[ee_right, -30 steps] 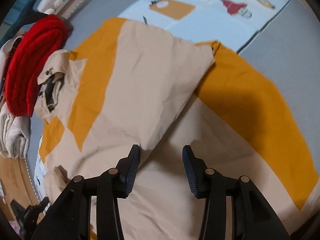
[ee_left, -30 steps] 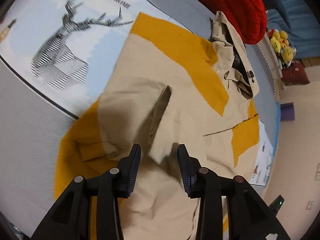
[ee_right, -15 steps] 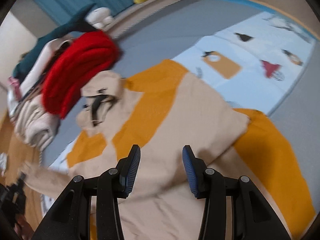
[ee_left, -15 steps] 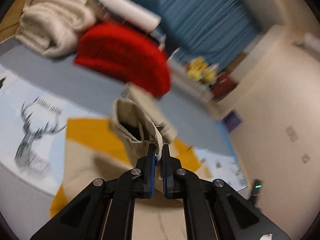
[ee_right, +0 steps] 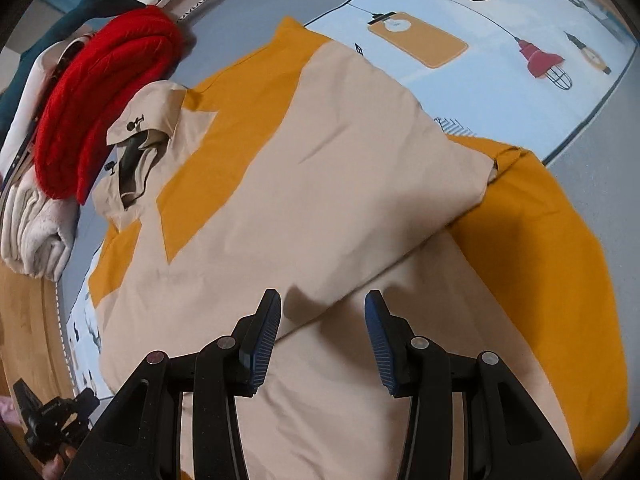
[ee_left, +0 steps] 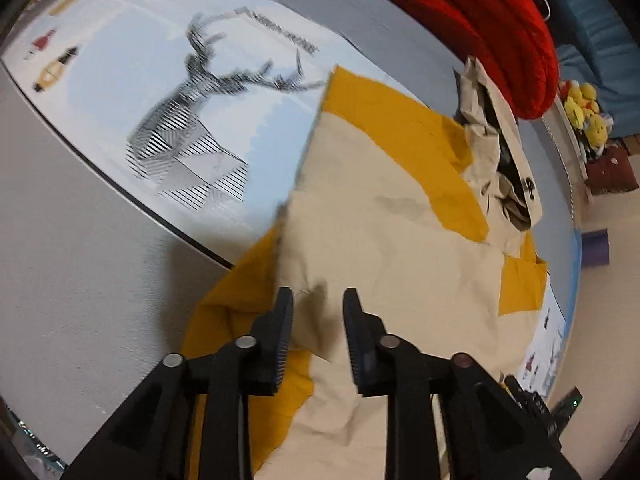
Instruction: Fold large clothes
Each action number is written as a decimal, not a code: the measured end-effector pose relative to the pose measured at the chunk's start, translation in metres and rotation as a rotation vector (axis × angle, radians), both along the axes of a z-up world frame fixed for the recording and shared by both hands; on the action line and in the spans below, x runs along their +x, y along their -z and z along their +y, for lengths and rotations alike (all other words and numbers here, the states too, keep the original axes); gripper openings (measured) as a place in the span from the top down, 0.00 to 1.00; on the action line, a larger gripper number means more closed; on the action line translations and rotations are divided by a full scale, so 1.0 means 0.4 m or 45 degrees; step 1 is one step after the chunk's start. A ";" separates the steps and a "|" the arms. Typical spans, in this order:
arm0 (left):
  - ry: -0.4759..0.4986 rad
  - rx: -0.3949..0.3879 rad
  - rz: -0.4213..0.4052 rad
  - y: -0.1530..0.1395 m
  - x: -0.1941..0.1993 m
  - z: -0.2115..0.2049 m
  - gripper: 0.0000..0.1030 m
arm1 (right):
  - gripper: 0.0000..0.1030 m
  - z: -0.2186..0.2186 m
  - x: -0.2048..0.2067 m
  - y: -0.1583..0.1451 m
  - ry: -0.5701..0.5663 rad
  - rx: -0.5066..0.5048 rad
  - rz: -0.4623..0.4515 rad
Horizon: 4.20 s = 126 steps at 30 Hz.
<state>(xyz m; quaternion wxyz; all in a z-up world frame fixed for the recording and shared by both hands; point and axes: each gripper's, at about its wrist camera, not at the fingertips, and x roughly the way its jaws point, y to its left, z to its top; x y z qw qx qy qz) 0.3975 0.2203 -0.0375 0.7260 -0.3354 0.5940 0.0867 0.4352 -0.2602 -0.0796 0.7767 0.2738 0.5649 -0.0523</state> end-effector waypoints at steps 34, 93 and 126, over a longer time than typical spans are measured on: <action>0.402 0.261 0.019 0.083 0.087 -0.224 0.80 | 0.56 -0.003 0.070 -0.003 -0.137 -0.066 -0.002; 0.464 0.240 -0.180 0.133 1.025 -0.317 0.60 | 0.80 -0.004 0.060 -0.237 -0.365 -0.505 -0.257; 0.806 0.455 -0.569 -0.202 -0.109 -0.427 0.89 | 0.71 -0.042 -0.028 -0.403 -0.259 -0.197 -0.478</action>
